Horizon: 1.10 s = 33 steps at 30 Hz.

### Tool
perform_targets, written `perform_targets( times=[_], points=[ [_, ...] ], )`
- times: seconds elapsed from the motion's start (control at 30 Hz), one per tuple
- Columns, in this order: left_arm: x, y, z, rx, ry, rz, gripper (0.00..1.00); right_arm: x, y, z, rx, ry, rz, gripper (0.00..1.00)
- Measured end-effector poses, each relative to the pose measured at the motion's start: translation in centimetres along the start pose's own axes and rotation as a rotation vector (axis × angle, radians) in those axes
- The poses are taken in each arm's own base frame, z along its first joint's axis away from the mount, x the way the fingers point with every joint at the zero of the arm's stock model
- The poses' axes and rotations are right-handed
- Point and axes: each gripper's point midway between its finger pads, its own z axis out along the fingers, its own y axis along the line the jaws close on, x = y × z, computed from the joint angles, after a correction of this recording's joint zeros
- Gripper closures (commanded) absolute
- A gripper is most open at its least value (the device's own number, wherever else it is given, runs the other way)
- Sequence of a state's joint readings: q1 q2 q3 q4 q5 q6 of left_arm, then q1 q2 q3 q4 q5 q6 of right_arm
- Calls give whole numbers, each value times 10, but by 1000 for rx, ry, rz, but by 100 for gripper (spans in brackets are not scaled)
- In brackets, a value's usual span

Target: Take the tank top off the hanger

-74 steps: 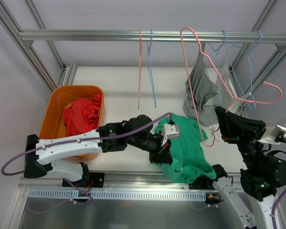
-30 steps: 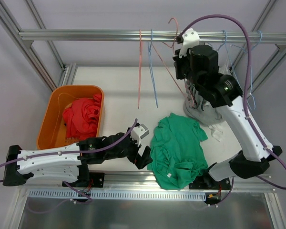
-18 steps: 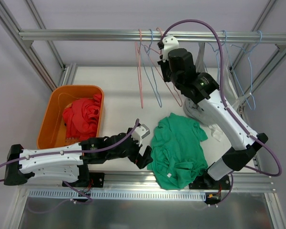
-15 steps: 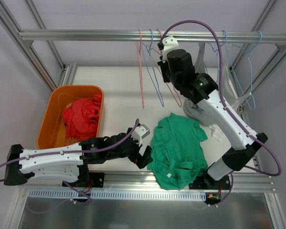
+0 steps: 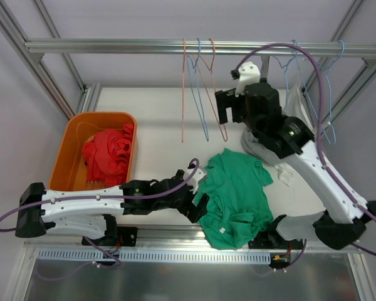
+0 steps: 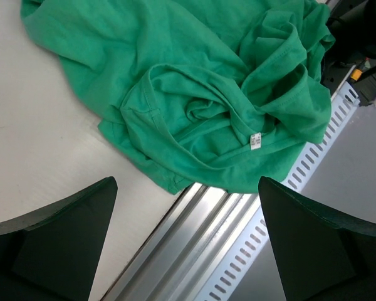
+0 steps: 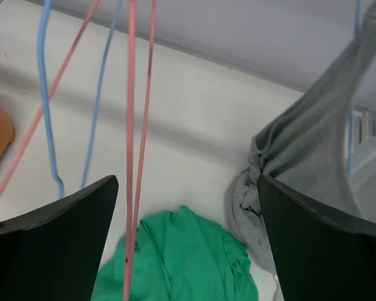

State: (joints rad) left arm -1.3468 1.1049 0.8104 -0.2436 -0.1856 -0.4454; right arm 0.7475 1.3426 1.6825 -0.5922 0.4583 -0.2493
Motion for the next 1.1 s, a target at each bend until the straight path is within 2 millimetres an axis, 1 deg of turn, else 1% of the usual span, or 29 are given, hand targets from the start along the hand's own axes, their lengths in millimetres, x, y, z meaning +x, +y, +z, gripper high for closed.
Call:
perform_targets(
  times=[0.1,0.23,0.3,0.4,0.47,0.57,0.67,0.73,0.8,0.9,0.97,1.0,1.03,1.1],
  points=[
    [0,-5,17,-24,20,4,1,7,-24,-44,10,-48,27,0],
    [6,-11,50,-56,55,20,1,13,-64,-116,31,-170,103,0],
    [8,-11,67,-83,70,22,1,18,-80,-151,26,-237,147,1],
    [5,-11,90,-126,76,24,1,20,-96,-192,-7,-333,195,1],
    [-4,-13,106,-157,60,26,1,24,-98,-210,-42,-370,206,1],
    [-23,-21,137,-186,27,38,1,32,-93,-219,-97,-372,198,0],
    [-29,-25,164,-210,15,45,1,44,-84,-220,-150,-341,175,1],
    [-26,-23,181,-239,19,53,1,49,-79,-221,-180,-323,163,1],
    [-17,-17,195,-271,34,63,1,52,-76,-224,-203,-317,156,0],
    [-1,-8,211,-310,68,81,1,55,-74,-228,-225,-319,153,0],
    [6,-6,220,-324,82,83,1,56,-73,-231,-235,-322,152,1],
    [4,-7,221,-322,78,83,8,57,-72,-231,-241,-321,151,0],
    [3,-8,221,-322,77,81,17,57,-72,-232,-247,-321,150,1],
    [4,-8,221,-324,79,70,43,57,-71,-233,-254,-322,149,1]
  ],
)
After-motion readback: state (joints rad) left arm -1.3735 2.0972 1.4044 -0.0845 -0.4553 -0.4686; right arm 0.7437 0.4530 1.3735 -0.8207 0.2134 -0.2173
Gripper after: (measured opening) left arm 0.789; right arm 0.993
